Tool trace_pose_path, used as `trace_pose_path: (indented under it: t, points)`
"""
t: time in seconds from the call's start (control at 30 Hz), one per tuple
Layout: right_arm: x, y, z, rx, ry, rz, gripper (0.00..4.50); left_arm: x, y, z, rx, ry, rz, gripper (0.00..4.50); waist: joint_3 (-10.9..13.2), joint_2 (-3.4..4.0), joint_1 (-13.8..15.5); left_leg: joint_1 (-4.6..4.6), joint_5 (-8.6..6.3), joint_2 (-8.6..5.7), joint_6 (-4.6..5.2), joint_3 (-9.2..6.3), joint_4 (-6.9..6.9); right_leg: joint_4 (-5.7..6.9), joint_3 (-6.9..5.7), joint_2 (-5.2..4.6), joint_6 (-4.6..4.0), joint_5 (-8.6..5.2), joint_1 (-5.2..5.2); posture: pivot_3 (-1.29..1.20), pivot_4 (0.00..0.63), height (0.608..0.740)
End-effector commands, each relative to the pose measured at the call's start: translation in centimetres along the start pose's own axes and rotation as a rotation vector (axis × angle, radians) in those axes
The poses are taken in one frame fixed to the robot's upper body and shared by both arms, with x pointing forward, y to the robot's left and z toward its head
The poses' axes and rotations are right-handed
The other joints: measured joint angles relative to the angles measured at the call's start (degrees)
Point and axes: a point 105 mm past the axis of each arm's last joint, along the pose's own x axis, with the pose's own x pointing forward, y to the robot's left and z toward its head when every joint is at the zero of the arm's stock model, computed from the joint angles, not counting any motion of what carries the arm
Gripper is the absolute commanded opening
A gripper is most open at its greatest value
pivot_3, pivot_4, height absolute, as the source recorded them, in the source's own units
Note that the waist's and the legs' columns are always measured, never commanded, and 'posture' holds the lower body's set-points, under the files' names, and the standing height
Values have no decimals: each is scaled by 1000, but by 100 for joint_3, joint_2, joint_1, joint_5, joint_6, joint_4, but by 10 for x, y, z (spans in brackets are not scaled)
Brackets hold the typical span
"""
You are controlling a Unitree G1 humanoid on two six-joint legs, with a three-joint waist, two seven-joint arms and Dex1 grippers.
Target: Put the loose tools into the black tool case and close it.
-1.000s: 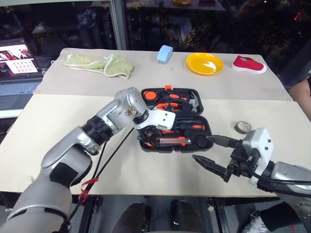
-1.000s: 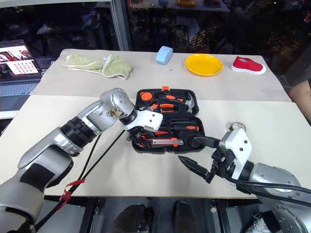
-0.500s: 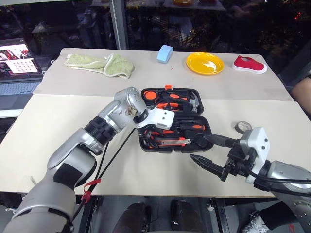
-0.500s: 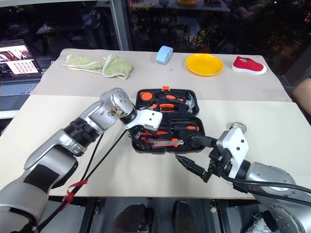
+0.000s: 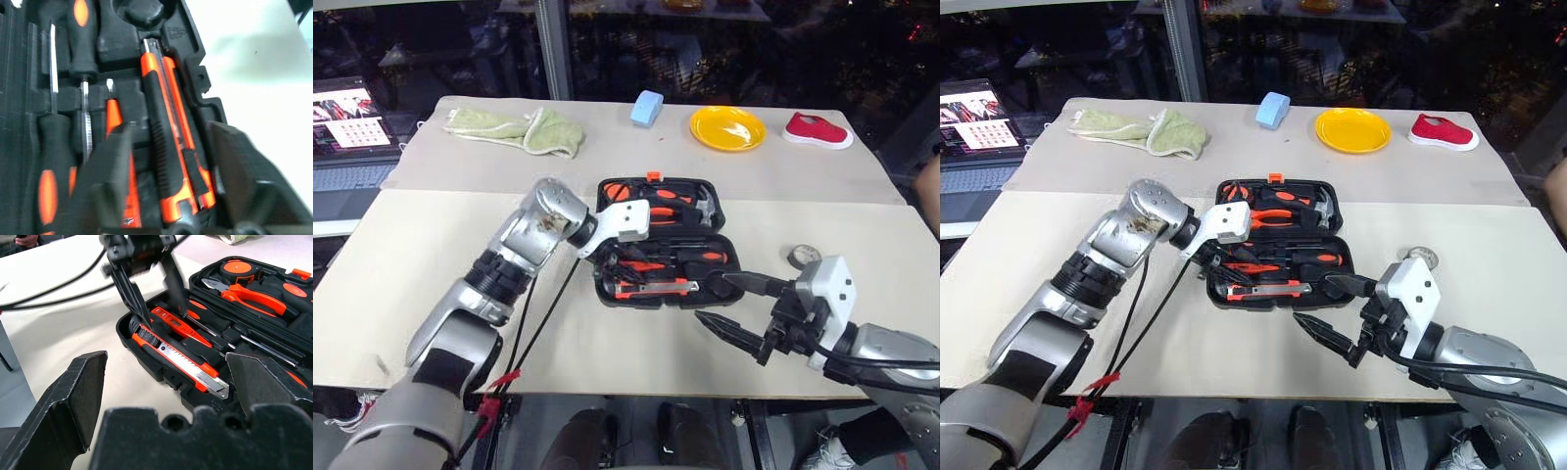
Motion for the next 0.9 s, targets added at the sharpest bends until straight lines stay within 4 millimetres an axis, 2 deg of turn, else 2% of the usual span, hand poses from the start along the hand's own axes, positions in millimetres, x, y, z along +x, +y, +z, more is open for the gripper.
trace_pose_path:
  t: [0.03, 0.17, 0.33, 0.9]
  points:
    - [-1, 1, 6, -16, -17, 2, 4500, -12, 4, 2, 6, -106, 63, 57, 0, 1, -9, 0, 0, 0, 0, 0, -1, -1, 0, 0, 0, 0, -1, 0, 150, 732]
    - [-2, 1, 6, -16, -13, 3, 4500, -14, -11, -17, 21, -84, 18, 57, -1, 2, -53, 8, 1, 0, -4, 5, -9, 3, 7, 2, -2, 1, 0, 0, 150, 732]
    - [-3, -1, 7, -17, -11, 3, 4500, -8, -9, -36, 60, 13, 62, 57, -1, 2, 6, 7, 2, -1, -6, 3, -3, -1, 3, -2, -1, 3, 6, 0, 150, 732]
    - [-3, 0, 7, -10, -10, 8, 4500, 3, -9, -56, 93, 80, 47, 57, -2, 3, -1, 8, -1, -3, -1, 4, -4, -2, 4, -4, 3, 5, 6, 0, 150, 732]
